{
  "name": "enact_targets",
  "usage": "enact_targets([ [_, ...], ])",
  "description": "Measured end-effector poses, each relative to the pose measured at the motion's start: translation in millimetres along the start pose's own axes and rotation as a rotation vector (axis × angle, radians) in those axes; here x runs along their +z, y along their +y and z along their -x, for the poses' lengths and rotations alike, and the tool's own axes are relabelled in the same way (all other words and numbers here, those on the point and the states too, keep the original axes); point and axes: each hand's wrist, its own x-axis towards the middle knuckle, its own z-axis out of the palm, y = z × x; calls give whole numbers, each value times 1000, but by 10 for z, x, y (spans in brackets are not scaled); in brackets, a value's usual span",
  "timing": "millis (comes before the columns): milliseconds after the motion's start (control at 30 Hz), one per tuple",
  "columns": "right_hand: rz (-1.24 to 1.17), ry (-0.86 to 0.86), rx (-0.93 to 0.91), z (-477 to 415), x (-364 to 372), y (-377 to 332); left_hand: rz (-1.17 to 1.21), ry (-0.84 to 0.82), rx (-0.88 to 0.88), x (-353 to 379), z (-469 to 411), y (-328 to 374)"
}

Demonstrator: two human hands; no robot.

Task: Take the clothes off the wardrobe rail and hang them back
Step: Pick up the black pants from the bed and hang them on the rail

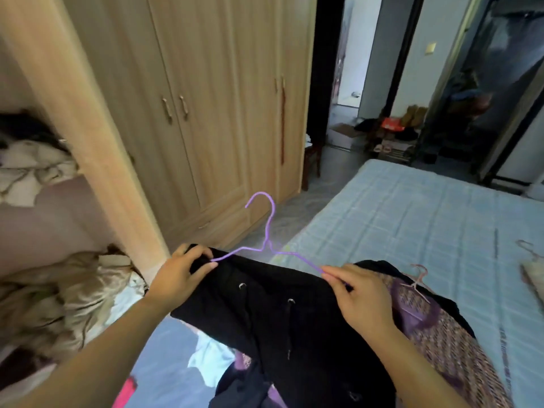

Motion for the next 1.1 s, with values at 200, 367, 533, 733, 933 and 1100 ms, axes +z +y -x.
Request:
enact_targets([
  [200,-35,54,-190,94,839,-1374,-113,156,-150,-1114,899,-797],
  [367,-89,89,-276,109,1412,-2372,-148,249,-266,-1902,1491,-1418],
  [533,-208,73,-251,-83,1812,-3210,-246,339,-264,-2666,1709,-1862],
  [733,-300,64,-256,-750,2354,-4090,-327,453,-259,-3526,1378,-2432],
  [933,-411,57,-290,-1741,3150,-4754,-436,560,-258,-4383,621,-3087],
  [1100,-453,139,-322,-2825,3638,-5354,-591,604,-196,-5235,-184,-3614],
])
